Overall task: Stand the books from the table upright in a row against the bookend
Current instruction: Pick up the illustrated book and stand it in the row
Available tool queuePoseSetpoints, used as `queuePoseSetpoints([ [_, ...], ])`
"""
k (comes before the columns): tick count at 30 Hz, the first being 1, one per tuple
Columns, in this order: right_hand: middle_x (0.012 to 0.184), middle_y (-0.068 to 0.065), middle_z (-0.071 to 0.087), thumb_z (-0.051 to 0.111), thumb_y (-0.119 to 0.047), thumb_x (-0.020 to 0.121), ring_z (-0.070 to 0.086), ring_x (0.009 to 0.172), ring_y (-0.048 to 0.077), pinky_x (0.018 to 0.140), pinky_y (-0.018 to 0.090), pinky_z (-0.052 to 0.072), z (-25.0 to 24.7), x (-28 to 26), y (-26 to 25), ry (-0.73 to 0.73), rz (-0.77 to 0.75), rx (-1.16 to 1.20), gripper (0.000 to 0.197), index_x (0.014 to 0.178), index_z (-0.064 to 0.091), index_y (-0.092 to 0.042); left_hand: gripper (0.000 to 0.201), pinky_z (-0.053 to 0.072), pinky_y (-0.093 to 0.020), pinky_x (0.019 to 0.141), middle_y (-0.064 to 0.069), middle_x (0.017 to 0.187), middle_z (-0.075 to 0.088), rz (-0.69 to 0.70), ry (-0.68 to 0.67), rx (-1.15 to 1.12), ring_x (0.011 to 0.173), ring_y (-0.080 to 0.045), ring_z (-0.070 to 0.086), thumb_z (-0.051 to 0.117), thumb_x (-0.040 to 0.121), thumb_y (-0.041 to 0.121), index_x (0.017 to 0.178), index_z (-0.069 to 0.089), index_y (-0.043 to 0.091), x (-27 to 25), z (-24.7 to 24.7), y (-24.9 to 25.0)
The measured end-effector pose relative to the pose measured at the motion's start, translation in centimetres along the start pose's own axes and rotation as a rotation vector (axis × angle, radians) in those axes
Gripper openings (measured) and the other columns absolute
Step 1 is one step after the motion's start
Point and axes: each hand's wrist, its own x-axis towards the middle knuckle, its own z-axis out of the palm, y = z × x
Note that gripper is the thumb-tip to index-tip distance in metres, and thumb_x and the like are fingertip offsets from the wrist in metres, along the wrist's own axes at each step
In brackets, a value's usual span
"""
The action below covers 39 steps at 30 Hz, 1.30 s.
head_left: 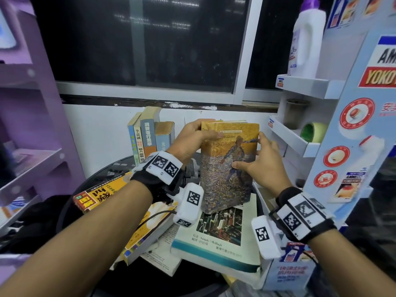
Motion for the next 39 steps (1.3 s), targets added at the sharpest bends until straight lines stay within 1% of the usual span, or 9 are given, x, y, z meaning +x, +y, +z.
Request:
queuePoseSetpoints([
  [2,0.120,-0.001,0.033,0.087,-0.026,0.068,0.040,0.098,0.009,0.087,0.008,0.026,0.1,-0.6,-0.5,0.034,-0.004,-0.011,0.096,0.146,0.032,-0.016,0.023,0.046,-0.023,0.051,0.004,0.064,0.064,0.005,0.009,-0.007,0.074,-0.019,0.062,0.073,0.079,0.008,0.072,0.053,0.015,-0.2,0.1,-0.2],
  [7,0.138,0.005,0.036,0.086,-0.030,0.071,0.042,0.124,0.018,0.103,0.024,0.031,0.1,-0.9,-1.1,0.017,0.002,-0.011,0.101,0.152,0.028,-0.016,0.018,0.050,-0.028,0.059,0.005,0.065,0.064,0.033,-0.011,-0.008,0.060,-0.012,0.060,0.069,0.083,0.016,0.075,0.053,0.013,-0.9,0.1,-0.1],
  [12,0.142,-0.003,0.044,0.086,-0.030,0.068,0.044,0.130,0.014,0.110,0.038,0.037,-0.2,-0.6,-0.7,-0.086,-0.030,0.135,0.097,0.149,0.031,-0.022,0.029,0.050,-0.041,0.081,-0.002,0.097,0.064,0.048,-0.028,-0.133,0.090,-0.020,0.060,0.049,0.094,0.038,0.098,0.067,0.016,-1.8,-0.2,-0.1],
  [16,0.139,-0.015,0.044,0.080,-0.013,0.072,0.039,0.135,0.005,0.104,0.034,0.044,-0.8,-0.6,-0.6,-0.261,-0.031,0.390,0.087,0.144,0.034,-0.029,0.034,0.055,-0.037,0.075,-0.005,0.101,0.068,0.068,-0.035,-0.144,0.089,-0.020,0.064,0.039,0.100,0.027,0.108,0.067,0.010,-2.0,-0.6,-0.3],
  [19,0.145,-0.013,0.042,0.084,-0.019,0.071,0.039,0.135,0.005,0.102,0.032,0.044,-1.3,-0.3,-0.8,-0.353,-0.063,0.399,0.096,0.149,0.030,-0.031,0.022,0.056,-0.036,0.075,-0.004,0.103,0.068,0.058,-0.073,-0.063,0.094,-0.020,0.064,0.046,0.097,0.016,0.109,0.065,0.016,-1.3,-0.7,-0.2],
  [24,0.140,-0.015,0.045,0.086,-0.054,0.048,0.046,0.127,0.004,0.101,0.029,0.041,-1.1,-1.4,-2.4,-0.262,-0.092,0.374,0.112,0.145,0.032,-0.037,0.034,0.048,-0.048,0.093,-0.004,0.122,0.062,-0.016,-0.171,0.003,0.119,-0.020,0.054,0.051,0.095,0.031,0.128,0.054,0.023,0.0,-1.0,-0.3],
  [27,0.123,-0.027,0.051,0.089,-0.049,0.052,0.051,0.117,0.001,0.093,0.022,0.042,-0.4,-2.2,-3.4,-0.111,-0.112,0.357,0.105,0.142,0.037,-0.034,0.058,0.039,-0.053,0.105,-0.003,0.135,0.056,-0.059,-0.200,0.063,0.130,-0.020,0.046,0.057,0.080,0.044,0.135,0.048,0.027,0.7,-1.2,-0.4],
  [33,0.109,-0.018,0.056,0.088,-0.045,0.058,0.052,0.093,-0.009,0.072,0.002,0.038,0.2,-2.9,-4.5,0.046,-0.126,0.245,0.091,0.135,0.041,-0.030,0.067,0.032,-0.047,0.111,0.004,0.142,0.046,-0.057,-0.274,0.166,0.130,-0.016,0.044,0.059,0.078,0.045,0.140,0.041,0.030,1.9,-0.6,0.1],
  [39,0.095,-0.008,0.068,0.082,-0.017,0.063,0.067,0.083,0.006,0.077,0.029,0.058,-0.9,-2.1,-4.0,-0.095,-0.114,0.344,0.074,0.125,0.047,-0.036,0.067,0.033,-0.041,0.108,0.004,0.142,0.047,-0.059,-0.239,0.122,0.133,-0.016,0.040,0.057,0.077,0.048,0.140,0.042,0.030,2.9,-0.5,-0.4],
])
